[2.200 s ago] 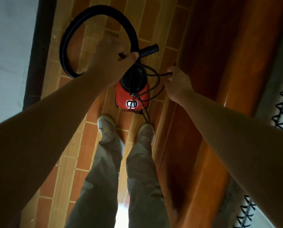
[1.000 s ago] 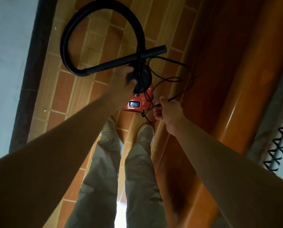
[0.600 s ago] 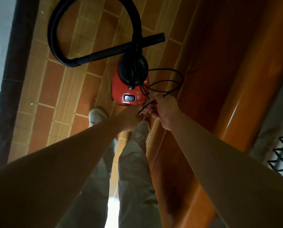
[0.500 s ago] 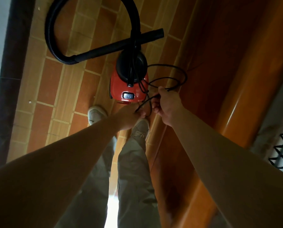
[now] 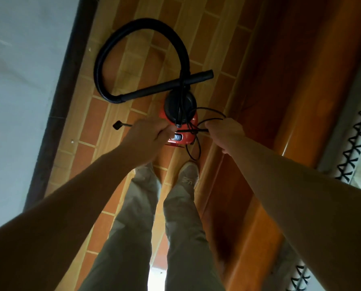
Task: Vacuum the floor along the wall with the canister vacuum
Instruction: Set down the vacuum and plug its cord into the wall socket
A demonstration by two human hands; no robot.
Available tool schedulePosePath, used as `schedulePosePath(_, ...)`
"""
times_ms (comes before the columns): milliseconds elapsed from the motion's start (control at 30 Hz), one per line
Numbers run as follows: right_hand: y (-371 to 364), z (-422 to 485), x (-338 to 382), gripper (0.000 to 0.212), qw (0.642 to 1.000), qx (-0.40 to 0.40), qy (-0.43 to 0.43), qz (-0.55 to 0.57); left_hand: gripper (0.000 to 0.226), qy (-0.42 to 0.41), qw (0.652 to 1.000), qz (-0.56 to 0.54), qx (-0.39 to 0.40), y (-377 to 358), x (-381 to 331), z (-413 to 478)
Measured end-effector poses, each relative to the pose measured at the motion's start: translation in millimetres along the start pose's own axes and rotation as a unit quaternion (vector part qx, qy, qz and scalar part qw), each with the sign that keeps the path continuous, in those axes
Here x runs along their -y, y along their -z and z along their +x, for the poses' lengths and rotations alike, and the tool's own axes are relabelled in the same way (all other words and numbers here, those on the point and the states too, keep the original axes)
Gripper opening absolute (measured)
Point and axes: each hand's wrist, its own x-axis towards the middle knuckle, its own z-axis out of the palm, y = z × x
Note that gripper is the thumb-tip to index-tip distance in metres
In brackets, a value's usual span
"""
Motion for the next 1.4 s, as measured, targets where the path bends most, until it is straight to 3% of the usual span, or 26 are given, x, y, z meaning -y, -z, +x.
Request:
schedulePosePath(67, 11.4, -27.4, 18.1, 0.040, 0.976, -0.053, 0.146, -0.153, 0.038, -0.051, 0.994, 0.092, -0.004, 21.3, -23.5, -7.1)
schedulePosePath(133, 17.2, -65.7, 36.5, 0.035, 0.967, -0.012, 0.239, -0.089, 0.040, -0.069, 0.985, 0.161, -0.004, 40.3, -50.9, -19.4)
schedulePosePath(233, 25.0, -131.3, 55.3, 0.023, 0.966, 0.130, 0.200, 0.100, 0.036, -0.067, 0.983, 0.170, 0.003, 73.1, -93.6, -42.2)
schedulePosePath(333, 42.0, -193.8, 58.1, 0.017, 0.955, 0.150, 0.140, 0.213, 0.025, -0.105, 0.983, 0.153, 0.000, 115.5, -137.5, -77.0)
schedulePosePath(400, 54.0, -229.2, 55.5, 0.026, 0.949, 0.147, 0.132, 0.248, 0.018, -0.125, 0.979, 0.157, -0.023, 142.0, -164.9, -105.5)
schedulePosePath(533, 72.6, -285.7, 44.6, 0.042, 0.921, 0.144, 0.135, 0.335, 0.021, -0.095, 0.963, 0.218, -0.130, 181.9, -200.3, -155.0)
schedulePosePath(667, 85.8, -334.5, 29.5, 0.038, 0.879, 0.210, 0.164, 0.396, 0.017, -0.048, 0.942, 0.249, -0.221, 210.0, -231.8, -198.2)
schedulePosePath(833, 69.4, -374.5, 9.0, 0.038, 0.865, 0.309, 0.143, 0.370, 0.017, -0.051, 0.923, 0.282, -0.258, 216.4, -270.4, -234.8)
schedulePosePath(900, 47.3, -384.9, 0.6, 0.039, 0.876, 0.320, 0.121, 0.341, 0.011, -0.052, 0.921, 0.287, -0.259, 215.7, -272.4, -249.4)
schedulePosePath(967, 26.6, -390.2, -4.6, 0.053, 0.890, 0.316, 0.116, 0.307, 0.016, -0.052, 0.921, 0.291, -0.253, 212.4, -271.5, -265.9)
schedulePosePath(1033, 14.5, -395.1, -0.7, 0.067, 0.913, 0.293, 0.166, 0.229, 0.018, -0.041, 0.921, 0.297, -0.248, 208.7, -271.2, -284.2)
schedulePosePath(1167, 16.5, -424.1, 30.4, 0.038, 0.921, 0.280, 0.250, 0.106, 0.022, -0.021, 0.917, 0.306, -0.256, 202.0, -263.3, -324.0)
schedulePosePath(1300, 2.5, -463.3, 47.0, 0.026, 0.880, 0.316, 0.343, 0.088, 0.023, 0.005, 0.919, 0.292, -0.265, 195.2, -255.3, -364.5)
schedulePosePath(1400, -29.1, -477.9, 44.5, 0.023, 0.860, 0.322, 0.384, 0.092, 0.046, 0.004, 0.897, 0.284, -0.338, 187.3, -253.4, -403.6)
